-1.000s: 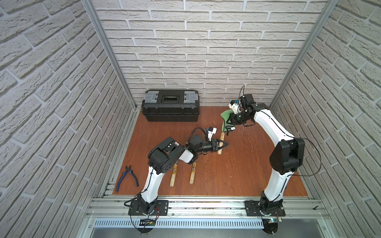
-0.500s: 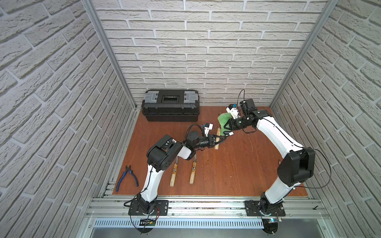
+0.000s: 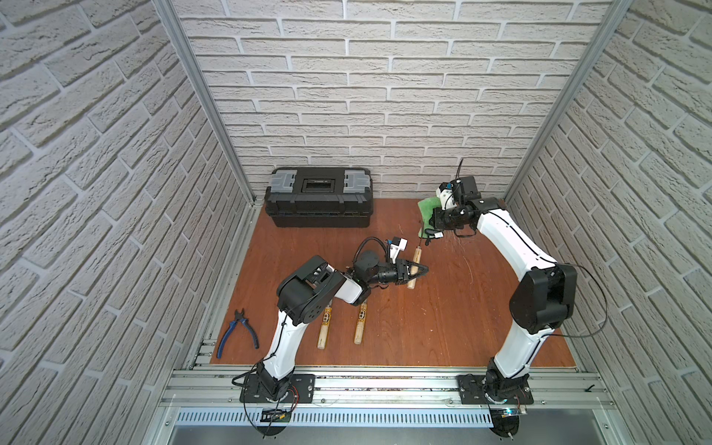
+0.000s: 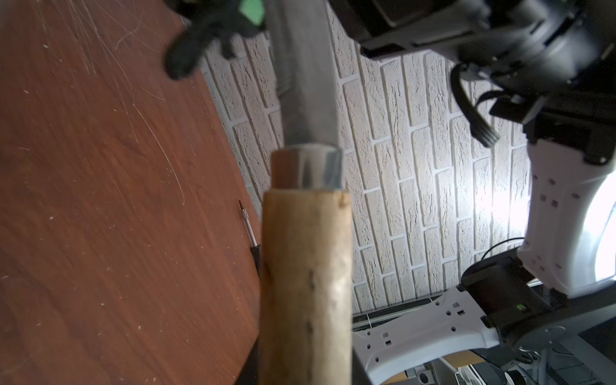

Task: Wipe small sickles with rags
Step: Wipe the small sickle.

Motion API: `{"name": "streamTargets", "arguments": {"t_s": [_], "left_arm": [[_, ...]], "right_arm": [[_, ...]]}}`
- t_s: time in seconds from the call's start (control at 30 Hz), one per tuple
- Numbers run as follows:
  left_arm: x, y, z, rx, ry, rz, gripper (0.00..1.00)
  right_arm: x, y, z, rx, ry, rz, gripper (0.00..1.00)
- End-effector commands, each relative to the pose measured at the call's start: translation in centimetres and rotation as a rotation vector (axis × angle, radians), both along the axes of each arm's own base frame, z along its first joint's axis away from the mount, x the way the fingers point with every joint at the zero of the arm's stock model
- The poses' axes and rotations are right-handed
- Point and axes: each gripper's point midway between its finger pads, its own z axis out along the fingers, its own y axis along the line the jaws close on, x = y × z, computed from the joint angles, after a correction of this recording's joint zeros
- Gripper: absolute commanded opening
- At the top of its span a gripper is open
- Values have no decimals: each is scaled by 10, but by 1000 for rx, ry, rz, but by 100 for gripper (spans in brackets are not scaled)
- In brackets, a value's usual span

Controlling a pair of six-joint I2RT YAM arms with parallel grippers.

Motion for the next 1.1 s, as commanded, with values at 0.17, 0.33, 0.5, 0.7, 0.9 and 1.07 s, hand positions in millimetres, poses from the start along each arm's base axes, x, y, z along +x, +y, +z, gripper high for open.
{"name": "streamTargets", "arguments": {"t_s": [0.17, 0.33, 0.5, 0.7, 0.9, 1.07], "left_arm": [[-9, 3, 47, -107, -114, -19, 0], [-7, 3, 40, -96, -103, -17, 0], [1, 7, 36, -90, -98, 5, 0], [8, 8, 39, -96, -105, 9, 0], [12, 6, 40, -102, -110, 6, 0], [16, 5, 48, -117, -126, 2, 0]], "right_arm": [[34, 14, 8, 94, -91, 26, 3], [32, 31, 16, 222, -138, 82, 3], [23, 38, 23, 296, -152, 107, 3], [9, 48, 39, 361, -185, 152, 3], [-8, 58, 52, 428, -206, 211, 3], [-24, 67, 60, 488, -202, 265, 3]]}}
